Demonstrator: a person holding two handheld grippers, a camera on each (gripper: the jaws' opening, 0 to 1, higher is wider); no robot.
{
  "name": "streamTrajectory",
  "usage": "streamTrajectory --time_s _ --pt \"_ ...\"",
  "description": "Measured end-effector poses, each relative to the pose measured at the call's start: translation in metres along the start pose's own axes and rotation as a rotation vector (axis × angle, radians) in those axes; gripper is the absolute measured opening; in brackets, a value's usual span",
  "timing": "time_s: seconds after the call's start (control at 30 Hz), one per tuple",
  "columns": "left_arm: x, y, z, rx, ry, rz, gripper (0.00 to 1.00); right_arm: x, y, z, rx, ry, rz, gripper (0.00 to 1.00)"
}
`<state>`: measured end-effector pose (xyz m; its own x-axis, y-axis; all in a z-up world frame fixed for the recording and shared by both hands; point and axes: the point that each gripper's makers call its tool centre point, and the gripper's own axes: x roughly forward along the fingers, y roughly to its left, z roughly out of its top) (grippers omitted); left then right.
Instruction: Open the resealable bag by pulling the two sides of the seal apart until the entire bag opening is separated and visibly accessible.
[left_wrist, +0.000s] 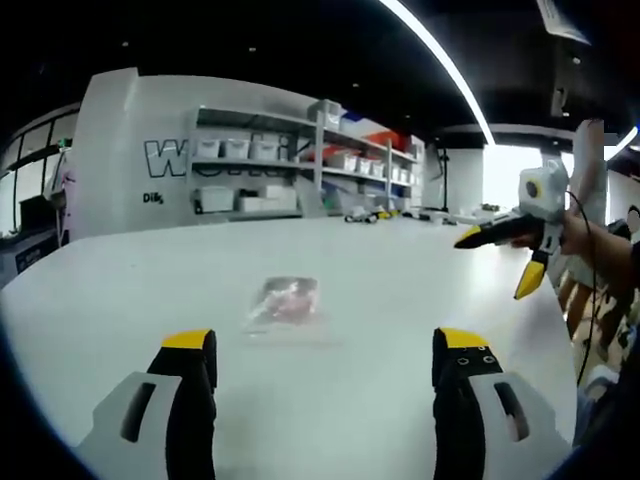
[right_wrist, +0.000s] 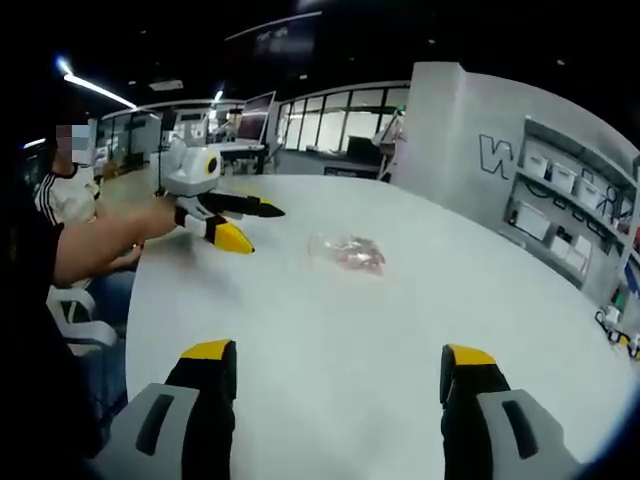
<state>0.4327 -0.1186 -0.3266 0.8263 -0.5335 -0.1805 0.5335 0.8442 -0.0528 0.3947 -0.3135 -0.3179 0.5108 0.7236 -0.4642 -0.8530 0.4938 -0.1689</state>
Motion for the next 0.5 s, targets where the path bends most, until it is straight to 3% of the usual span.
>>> streamTrajectory --time_s 0.5 --pt "0.0099 0.0006 0.0053 -0.002 0.0 -0.01 0.87 0.0009 0.0002 0.0028 -0.003 -0.003 0.003 0.85"
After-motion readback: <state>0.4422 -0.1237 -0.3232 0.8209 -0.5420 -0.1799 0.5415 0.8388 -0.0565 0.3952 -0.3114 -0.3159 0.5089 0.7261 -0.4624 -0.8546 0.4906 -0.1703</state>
